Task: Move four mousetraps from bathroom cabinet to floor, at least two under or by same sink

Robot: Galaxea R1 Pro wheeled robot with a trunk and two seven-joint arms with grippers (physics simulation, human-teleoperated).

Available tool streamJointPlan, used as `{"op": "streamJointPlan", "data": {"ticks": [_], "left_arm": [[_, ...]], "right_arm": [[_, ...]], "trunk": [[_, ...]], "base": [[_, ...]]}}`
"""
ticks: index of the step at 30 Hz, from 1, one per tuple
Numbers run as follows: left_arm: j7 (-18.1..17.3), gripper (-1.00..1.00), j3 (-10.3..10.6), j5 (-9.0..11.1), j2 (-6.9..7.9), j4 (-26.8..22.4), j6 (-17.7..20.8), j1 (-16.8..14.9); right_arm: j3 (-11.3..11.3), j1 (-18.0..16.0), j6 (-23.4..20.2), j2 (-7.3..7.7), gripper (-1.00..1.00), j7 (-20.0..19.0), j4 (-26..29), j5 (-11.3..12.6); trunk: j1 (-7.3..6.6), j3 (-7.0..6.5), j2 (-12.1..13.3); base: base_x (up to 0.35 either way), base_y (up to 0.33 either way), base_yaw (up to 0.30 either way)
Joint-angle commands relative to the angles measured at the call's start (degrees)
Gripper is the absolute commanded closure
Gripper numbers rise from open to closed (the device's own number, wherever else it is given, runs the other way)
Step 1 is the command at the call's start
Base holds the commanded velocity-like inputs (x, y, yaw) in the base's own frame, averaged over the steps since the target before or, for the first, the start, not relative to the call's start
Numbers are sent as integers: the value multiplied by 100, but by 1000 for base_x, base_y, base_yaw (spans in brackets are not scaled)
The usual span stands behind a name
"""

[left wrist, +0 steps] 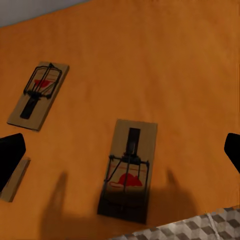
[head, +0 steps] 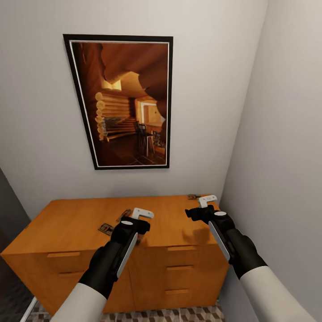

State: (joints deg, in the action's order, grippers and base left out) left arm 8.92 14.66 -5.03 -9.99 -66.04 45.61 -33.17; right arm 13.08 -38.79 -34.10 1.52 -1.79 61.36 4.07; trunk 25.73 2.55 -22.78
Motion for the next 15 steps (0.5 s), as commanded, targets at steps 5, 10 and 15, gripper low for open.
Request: {"op": "streamJointPlan", "data": {"ticks": [5,10,15], "left_arm": [[-9,-100,3,-50,0,-5,34,-6],[-6,-100,5,-50,0,-5,34,-6],[-6,-100,9,-50,0,-5,35,-6]], "right_arm": [[14,-6,-27,6,-100,12,7,41],[17,-8,-27,6,-100,12,7,41],[18,-6,-27,6,-100,12,7,41]], "trunk": [[5,14,-14],[5,14,-14],[5,14,-14]], "base": [[60,0,0],[20,0,0],[6,0,0]]}}
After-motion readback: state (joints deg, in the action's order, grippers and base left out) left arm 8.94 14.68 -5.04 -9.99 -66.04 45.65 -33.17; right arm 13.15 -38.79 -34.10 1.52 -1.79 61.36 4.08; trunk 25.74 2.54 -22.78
